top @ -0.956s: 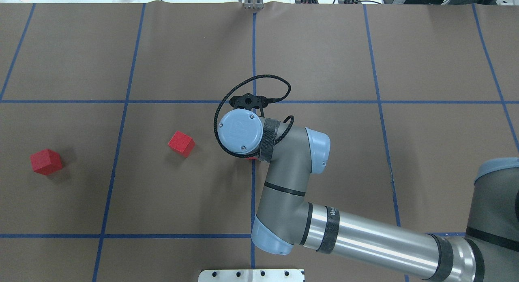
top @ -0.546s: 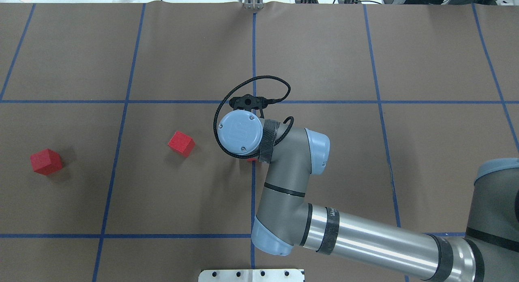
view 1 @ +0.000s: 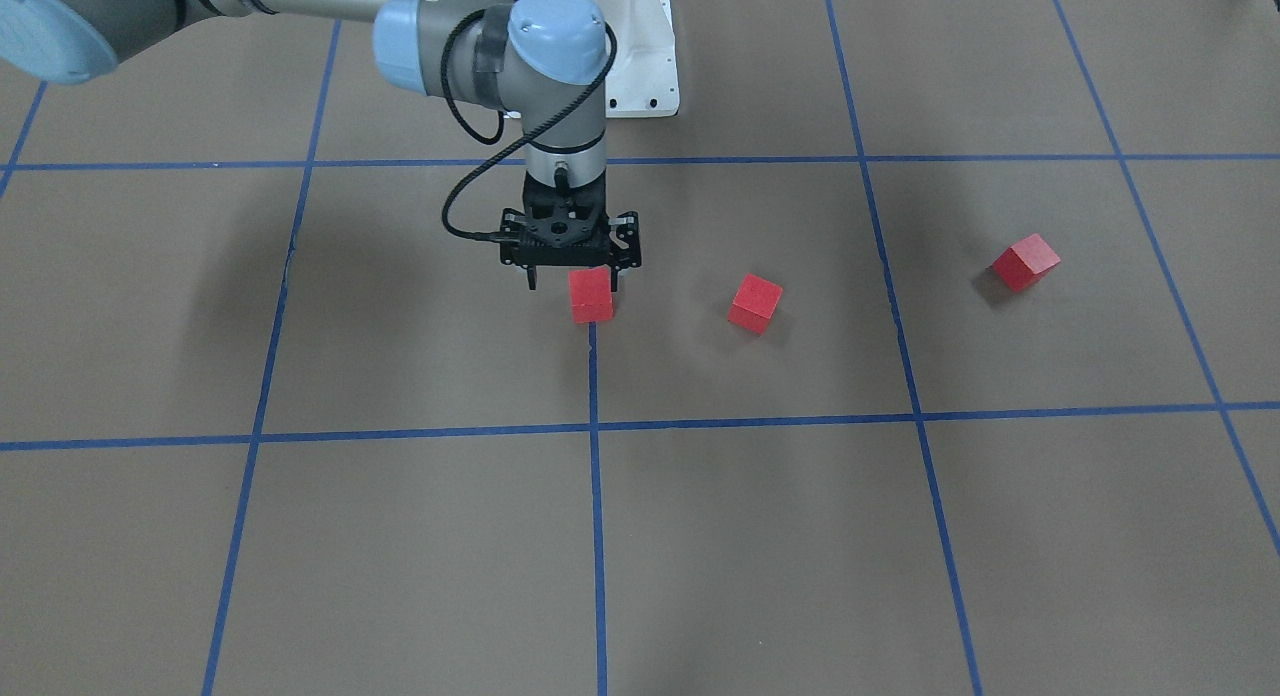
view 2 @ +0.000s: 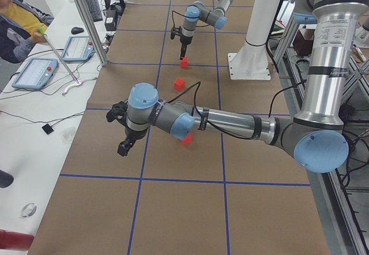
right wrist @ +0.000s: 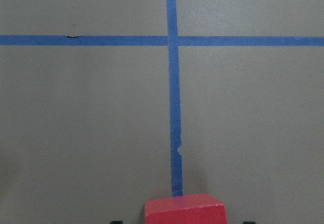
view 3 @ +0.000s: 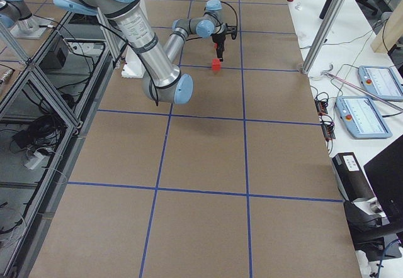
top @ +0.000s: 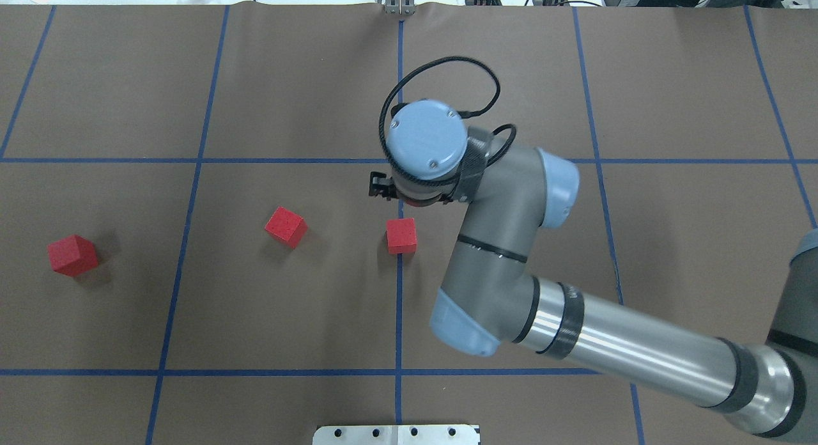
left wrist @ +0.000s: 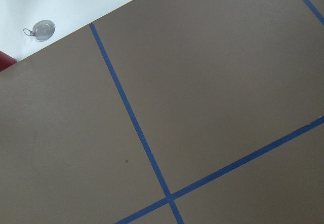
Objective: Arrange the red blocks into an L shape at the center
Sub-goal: 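Withdraw the right arm while the left arm reaches toward the middle cube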
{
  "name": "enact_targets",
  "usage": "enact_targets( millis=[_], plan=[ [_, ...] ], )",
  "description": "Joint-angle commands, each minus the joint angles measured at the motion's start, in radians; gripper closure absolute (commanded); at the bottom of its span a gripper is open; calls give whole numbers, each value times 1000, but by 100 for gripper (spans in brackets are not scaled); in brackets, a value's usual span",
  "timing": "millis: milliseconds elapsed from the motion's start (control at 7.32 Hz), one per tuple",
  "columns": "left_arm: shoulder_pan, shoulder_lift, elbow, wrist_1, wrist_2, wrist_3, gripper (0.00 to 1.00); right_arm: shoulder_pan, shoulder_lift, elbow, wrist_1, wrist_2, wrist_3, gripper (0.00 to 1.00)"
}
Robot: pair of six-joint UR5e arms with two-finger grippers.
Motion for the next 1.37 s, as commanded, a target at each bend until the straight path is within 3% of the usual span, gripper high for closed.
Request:
enact_targets(
  millis=[0,273,546,819,1092,1229],
  plan=[
    [84,-9,-71,-23,-6,-117,0,223,-113,123,-32,152,-152,1],
    [230,-85,-110,-43,-4,-333,0,473,-238,125,-31,322,-519,1],
    [366,-150,-131,-32,-2,-418,0,713,-413,121,-32,462,-929,1],
    [481,-225,-133,-34,5,-638,0,909,-583,110,-29,513,-1236,1],
    [617,-257,-130,-26,97,-731,0,1005,-738,110,-20,530,-1407,1],
    [676,-283,-128,42,114,-739,0,1033,-797,113,-14,527,-1415,1]
  ],
)
